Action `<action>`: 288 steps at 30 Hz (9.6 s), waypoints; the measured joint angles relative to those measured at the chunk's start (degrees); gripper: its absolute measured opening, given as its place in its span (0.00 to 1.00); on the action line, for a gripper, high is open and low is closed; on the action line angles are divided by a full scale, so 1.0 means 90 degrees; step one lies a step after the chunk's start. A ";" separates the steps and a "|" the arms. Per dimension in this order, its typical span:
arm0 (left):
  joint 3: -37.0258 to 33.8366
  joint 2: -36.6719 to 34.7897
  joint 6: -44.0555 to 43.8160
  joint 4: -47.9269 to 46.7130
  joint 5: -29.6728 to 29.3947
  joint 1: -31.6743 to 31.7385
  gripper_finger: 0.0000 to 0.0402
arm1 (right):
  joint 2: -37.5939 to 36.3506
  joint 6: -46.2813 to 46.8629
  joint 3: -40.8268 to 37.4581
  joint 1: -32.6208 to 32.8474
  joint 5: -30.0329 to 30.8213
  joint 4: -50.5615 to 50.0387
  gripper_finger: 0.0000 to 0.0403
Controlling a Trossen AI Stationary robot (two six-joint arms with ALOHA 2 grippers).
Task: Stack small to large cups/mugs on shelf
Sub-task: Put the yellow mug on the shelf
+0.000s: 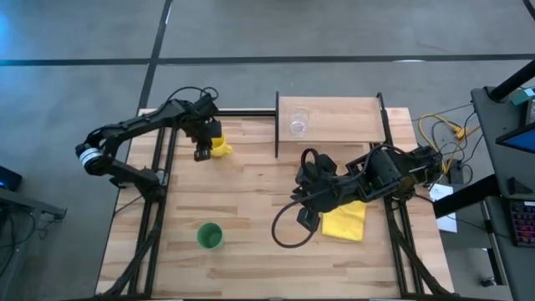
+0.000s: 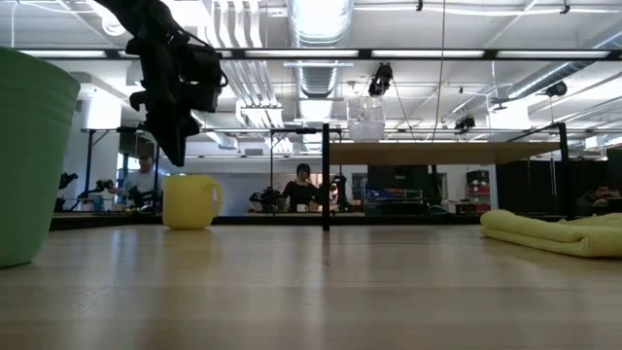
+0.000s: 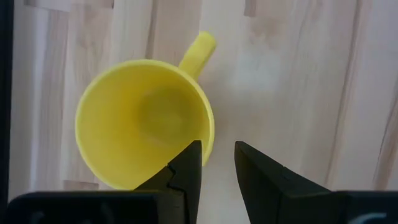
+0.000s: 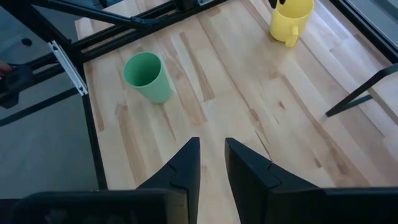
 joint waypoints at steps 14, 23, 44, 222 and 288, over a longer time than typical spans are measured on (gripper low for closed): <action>-0.0160 0.0360 0.0005 0.0400 -0.0107 0.0000 0.20 | 0.0000 0.0004 -0.0002 0.0000 0.0001 0.0014 0.17; -0.0162 0.0811 -0.0002 0.0572 -0.0148 0.0000 0.20 | 0.0000 0.0005 -0.0002 0.0000 0.0000 0.0038 0.17; 0.1091 -0.0601 -0.2319 -0.0452 -0.0230 -0.1452 0.00 | 0.0780 -0.0656 -0.0092 -0.0212 0.2232 0.0022 0.25; 0.3115 -0.1265 -0.4396 -0.0332 -0.1093 -0.4408 0.26 | -0.3419 0.5681 -0.9036 -0.1185 0.6346 0.1560 0.11; 0.3087 -0.1219 -0.4170 -0.0172 -0.1095 -0.4408 0.26 | -0.2994 0.4335 -0.9522 -0.2527 0.5966 0.3700 0.22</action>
